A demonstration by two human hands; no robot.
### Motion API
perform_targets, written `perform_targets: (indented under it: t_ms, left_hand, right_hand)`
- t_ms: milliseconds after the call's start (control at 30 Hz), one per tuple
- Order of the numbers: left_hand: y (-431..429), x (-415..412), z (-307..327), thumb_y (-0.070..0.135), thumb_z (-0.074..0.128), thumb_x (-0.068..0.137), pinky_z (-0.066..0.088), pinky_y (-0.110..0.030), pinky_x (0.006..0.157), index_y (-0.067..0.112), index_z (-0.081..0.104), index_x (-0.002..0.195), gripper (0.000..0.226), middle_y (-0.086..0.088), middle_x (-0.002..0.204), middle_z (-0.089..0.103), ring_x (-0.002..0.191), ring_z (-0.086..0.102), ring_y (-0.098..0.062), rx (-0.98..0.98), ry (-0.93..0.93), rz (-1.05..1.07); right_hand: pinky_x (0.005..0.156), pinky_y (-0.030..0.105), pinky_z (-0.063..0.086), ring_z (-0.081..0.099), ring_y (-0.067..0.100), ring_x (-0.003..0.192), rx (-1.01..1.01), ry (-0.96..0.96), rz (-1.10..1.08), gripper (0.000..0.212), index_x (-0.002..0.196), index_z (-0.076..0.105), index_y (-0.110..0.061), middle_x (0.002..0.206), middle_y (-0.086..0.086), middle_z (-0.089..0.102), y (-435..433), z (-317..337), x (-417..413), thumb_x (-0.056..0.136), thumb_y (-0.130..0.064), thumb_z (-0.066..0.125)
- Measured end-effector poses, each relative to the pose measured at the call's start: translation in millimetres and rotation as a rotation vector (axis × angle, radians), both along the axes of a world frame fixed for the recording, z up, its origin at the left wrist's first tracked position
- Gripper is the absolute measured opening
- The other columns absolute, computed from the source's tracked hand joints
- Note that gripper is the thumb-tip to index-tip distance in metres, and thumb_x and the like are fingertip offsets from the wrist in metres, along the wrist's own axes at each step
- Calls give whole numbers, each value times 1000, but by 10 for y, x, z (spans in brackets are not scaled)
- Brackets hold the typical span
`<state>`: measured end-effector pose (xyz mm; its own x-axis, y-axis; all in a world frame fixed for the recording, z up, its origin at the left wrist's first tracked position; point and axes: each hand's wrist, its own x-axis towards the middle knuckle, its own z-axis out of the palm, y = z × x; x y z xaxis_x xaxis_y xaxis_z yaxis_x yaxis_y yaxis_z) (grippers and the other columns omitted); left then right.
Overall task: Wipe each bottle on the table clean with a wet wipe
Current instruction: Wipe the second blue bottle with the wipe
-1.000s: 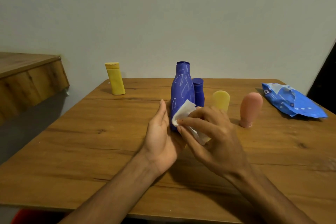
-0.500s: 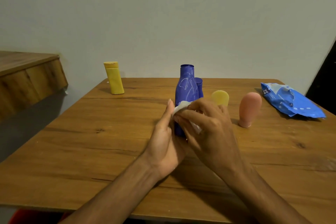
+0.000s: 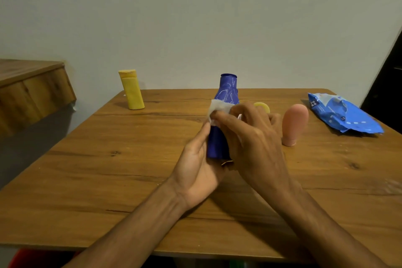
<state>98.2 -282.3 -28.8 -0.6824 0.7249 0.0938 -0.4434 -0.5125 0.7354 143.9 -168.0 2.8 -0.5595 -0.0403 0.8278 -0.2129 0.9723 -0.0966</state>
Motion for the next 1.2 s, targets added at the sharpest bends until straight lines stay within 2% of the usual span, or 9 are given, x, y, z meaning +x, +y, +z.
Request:
perform_targets:
  t_ms: [133, 233, 367, 500, 567, 633, 867, 1100, 1200]
  left_hand:
    - [8, -1, -18, 59, 32, 98, 29, -56, 114, 22, 50, 141, 59, -14, 140, 55, 133, 48, -31, 15, -24, 11]
    - [15, -3, -20, 66, 34, 93, 44, -52, 104, 19, 50, 140, 69, -15, 135, 59, 127, 55, -30, 16, -54, 36]
    - [58, 20, -45, 60, 36, 95, 32, -59, 111, 21, 50, 138, 61, -16, 135, 59, 129, 52, -32, -65, 23, 95]
    - [43, 30, -36, 59, 44, 89, 47, -43, 87, 20, 58, 130, 58, -20, 128, 62, 107, 58, -31, -181, 81, 141]
    - [29, 15, -44, 60, 43, 90, 47, -45, 95, 19, 56, 132, 60, -20, 130, 61, 113, 59, -31, -154, 61, 124]
    - [22, 5, -51, 59, 39, 93, 36, -55, 110, 21, 49, 139, 60, -18, 135, 58, 127, 54, -32, -76, 21, 91]
    - [56, -15, -85, 64, 38, 92, 21, -64, 115, 20, 52, 138, 64, -17, 137, 57, 134, 44, -38, -71, 64, 17]
    - [9, -17, -31, 62, 38, 94, 41, -47, 108, 14, 44, 143, 69, -18, 141, 52, 131, 50, -30, 36, -88, -12]
    - [24, -37, -55, 64, 37, 93, 30, -49, 116, 13, 47, 142, 72, -18, 142, 52, 133, 48, -31, 55, -117, -14]
  right_hand:
    - [69, 33, 30, 49, 16, 88, 23, -68, 22, 31, 110, 60, -27, 102, 1, 55, -27, -5, 32, 83, -37, 48]
    - [71, 31, 27, 49, 18, 88, 88, -112, 56, 23, 104, 58, -29, 99, -1, 54, -32, -62, 87, 84, -33, 48]
    - [71, 40, 37, 50, 23, 89, 140, -112, -41, 24, 106, 53, -31, 103, 1, 54, 46, 17, 28, 82, -29, 54]
    - [71, 42, 41, 50, 25, 90, 122, -79, -111, 29, 110, 59, -25, 104, 6, 54, 100, 186, -56, 82, -25, 54]
    - [72, 40, 38, 49, 24, 90, 124, -93, -110, 26, 109, 58, -26, 103, 4, 53, 75, 180, -56, 83, -25, 53]
    - [72, 38, 35, 49, 22, 90, 164, -116, -76, 21, 105, 57, -27, 103, 2, 52, 22, 100, -25, 84, -26, 54]
    - [71, 37, 34, 52, 21, 87, 29, 5, -101, 26, 113, 60, -25, 102, 3, 56, 63, 79, -9, 89, -27, 51]
    - [72, 29, 24, 50, 16, 87, 27, -83, 99, 31, 110, 63, -25, 97, -5, 57, -55, -30, 123, 88, -35, 44]
    - [73, 29, 26, 47, 11, 86, -46, -145, 211, 30, 110, 67, -28, 92, -10, 56, 52, 7, 119, 90, -36, 46]
